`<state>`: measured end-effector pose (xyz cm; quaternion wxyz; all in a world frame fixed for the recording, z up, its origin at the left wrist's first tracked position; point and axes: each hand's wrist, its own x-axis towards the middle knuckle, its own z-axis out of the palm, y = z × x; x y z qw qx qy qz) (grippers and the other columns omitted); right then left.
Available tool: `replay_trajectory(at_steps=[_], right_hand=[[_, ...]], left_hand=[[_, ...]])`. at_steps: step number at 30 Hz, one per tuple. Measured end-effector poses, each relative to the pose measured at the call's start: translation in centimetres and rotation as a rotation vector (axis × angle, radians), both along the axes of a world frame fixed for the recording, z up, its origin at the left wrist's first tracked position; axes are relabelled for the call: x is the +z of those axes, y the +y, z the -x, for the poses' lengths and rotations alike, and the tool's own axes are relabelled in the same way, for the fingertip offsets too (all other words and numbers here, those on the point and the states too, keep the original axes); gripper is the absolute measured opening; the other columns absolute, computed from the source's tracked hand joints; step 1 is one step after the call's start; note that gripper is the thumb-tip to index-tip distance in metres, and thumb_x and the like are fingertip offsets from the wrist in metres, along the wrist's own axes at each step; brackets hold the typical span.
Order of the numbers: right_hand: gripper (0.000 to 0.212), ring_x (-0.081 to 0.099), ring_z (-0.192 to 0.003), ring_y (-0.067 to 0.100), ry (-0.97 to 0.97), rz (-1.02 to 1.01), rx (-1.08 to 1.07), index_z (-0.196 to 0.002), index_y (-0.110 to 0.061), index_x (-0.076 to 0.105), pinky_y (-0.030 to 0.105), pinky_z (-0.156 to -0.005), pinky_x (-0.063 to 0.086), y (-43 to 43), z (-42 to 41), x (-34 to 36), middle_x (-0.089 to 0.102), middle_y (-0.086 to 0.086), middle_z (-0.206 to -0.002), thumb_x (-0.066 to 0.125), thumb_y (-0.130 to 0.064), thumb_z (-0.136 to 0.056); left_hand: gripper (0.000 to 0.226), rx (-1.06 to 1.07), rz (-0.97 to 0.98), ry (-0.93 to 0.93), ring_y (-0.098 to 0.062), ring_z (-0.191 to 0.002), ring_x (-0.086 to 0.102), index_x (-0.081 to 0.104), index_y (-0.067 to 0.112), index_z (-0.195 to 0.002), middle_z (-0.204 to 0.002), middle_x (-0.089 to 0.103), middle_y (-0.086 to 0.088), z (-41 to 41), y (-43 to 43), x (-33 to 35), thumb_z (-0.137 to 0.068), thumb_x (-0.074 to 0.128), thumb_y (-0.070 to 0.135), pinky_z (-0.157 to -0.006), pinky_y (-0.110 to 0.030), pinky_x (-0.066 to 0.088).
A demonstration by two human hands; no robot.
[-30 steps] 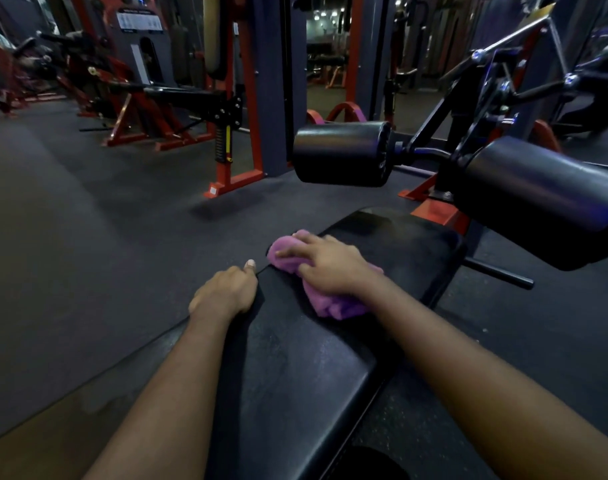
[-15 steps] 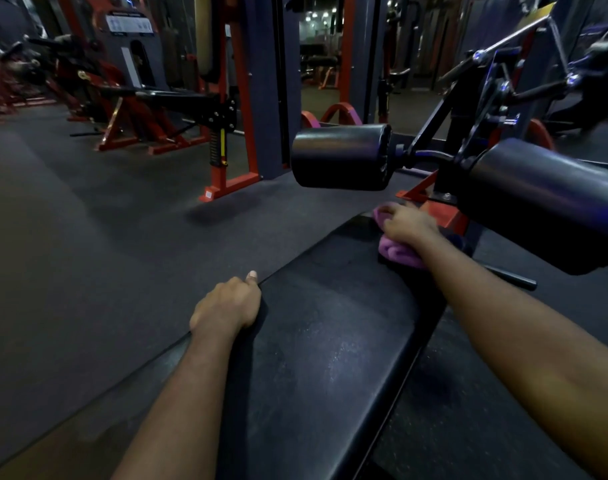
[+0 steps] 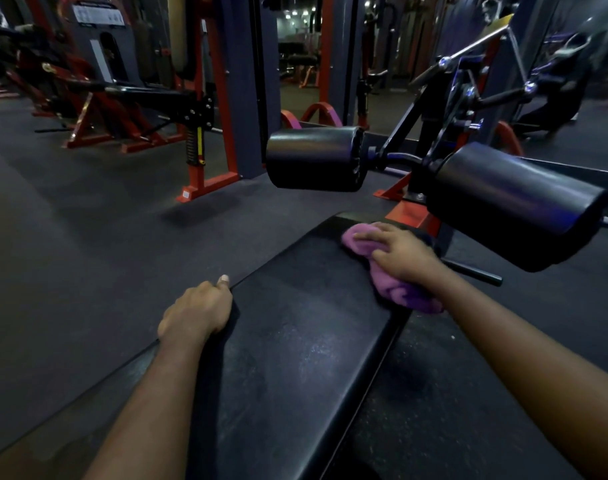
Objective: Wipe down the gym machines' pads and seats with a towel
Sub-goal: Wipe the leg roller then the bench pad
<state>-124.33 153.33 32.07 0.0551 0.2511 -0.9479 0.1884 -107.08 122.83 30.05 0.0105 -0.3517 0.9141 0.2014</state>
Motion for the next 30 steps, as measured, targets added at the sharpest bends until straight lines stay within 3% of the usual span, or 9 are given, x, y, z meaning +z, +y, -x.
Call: replay_trajectory(at_steps=[3, 6, 10, 16, 20, 24, 27, 30], right_hand=[[0.046, 0.051, -0.131, 0.035, -0.023, 0.13, -0.325, -0.135, -0.046, 0.06, 0.043, -0.108, 0.043, 1.7, 1.9, -0.2, 0.045, -0.001, -0.154, 0.05, -0.032, -0.092], [0.045, 0.043, -0.131, 0.038, -0.026, 0.093, -0.453, -0.141, -0.044, 0.053, 0.049, -0.109, 0.039, -0.3, -0.7, -1.1, 0.037, 0.001, -0.156, 0.045, -0.033, -0.098], [0.049, 0.041, -0.13, 0.038, 0.019, 0.149, -0.383, -0.142, -0.047, 0.051, 0.048, -0.11, 0.038, -0.2, -4.5, -2.7, 0.031, -0.001, -0.16, 0.044, -0.032, -0.096], [0.037, 0.046, -0.135, 0.037, -0.097, 0.051, -0.405, -0.135, -0.041, 0.057, 0.043, -0.108, 0.039, -0.6, 3.7, 1.0, 0.047, 0.007, -0.149, 0.042, -0.036, -0.101], [0.039, 0.045, -0.138, 0.031, -0.095, -0.106, -0.16, -0.139, -0.049, 0.051, 0.041, -0.11, 0.039, -4.4, 6.3, 1.9, 0.04, -0.001, -0.158, 0.043, -0.044, -0.101], [0.057, 0.036, -0.148, 0.019, -0.087, -0.08, 0.227, -0.141, -0.048, 0.054, 0.03, -0.118, 0.027, -2.1, 4.3, 1.0, 0.034, -0.003, -0.164, 0.05, -0.013, -0.096], [0.059, 0.038, -0.147, 0.023, -0.158, 0.039, 0.151, -0.14, -0.035, 0.058, 0.016, -0.114, 0.019, 1.3, 5.1, 1.2, 0.039, 0.008, -0.16, 0.051, 0.001, -0.094], [0.054, 0.037, -0.147, 0.022, -0.097, 0.002, 0.025, -0.141, -0.042, 0.057, 0.024, -0.115, 0.025, 0.3, 4.2, 1.2, 0.034, -0.002, -0.163, 0.049, -0.011, -0.097]], left_hand=[[0.067, 0.007, 0.003, 0.005, -0.038, -0.135, 0.045, 0.046, 0.008, -0.144, -0.149, 0.046, -0.02, 0.1, -0.1, 0.0, -0.105, 0.015, 0.053, -0.108, -0.049, 0.033], [0.067, 0.011, -0.004, 0.002, -0.038, -0.135, 0.045, 0.046, 0.008, -0.144, -0.15, 0.046, -0.02, 0.1, 0.0, -0.1, -0.105, 0.015, 0.053, -0.109, -0.05, 0.033], [0.068, 0.025, -0.016, 0.015, -0.037, -0.135, 0.045, 0.045, 0.007, -0.145, -0.15, 0.046, -0.02, 0.0, -0.2, -0.2, -0.105, 0.014, 0.053, -0.109, -0.051, 0.034], [0.071, 0.002, 0.013, 0.038, -0.038, -0.133, 0.047, 0.05, 0.009, -0.139, -0.147, 0.049, -0.019, 0.1, -0.8, -0.8, -0.102, 0.013, 0.057, -0.11, -0.051, 0.036], [0.071, -0.004, -0.002, 0.042, -0.039, -0.134, 0.046, 0.049, 0.009, -0.14, -0.148, 0.047, -0.02, 0.3, -0.9, -1.0, -0.102, 0.015, 0.058, -0.111, -0.052, 0.035], [0.069, 0.001, -0.005, 0.036, -0.038, -0.135, 0.046, 0.048, 0.009, -0.142, -0.15, 0.046, -0.02, 0.4, -0.8, -0.7, -0.103, 0.016, 0.056, -0.111, -0.051, 0.035], [0.068, -0.007, -0.01, 0.036, -0.038, -0.136, 0.045, 0.047, 0.009, -0.143, -0.15, 0.045, -0.02, 0.3, -0.6, -0.6, -0.104, 0.016, 0.055, -0.111, -0.05, 0.034], [0.069, -0.008, -0.01, 0.038, -0.038, -0.135, 0.045, 0.047, 0.009, -0.143, -0.15, 0.045, -0.019, 0.2, -0.6, -0.6, -0.104, 0.015, 0.055, -0.111, -0.051, 0.034]])
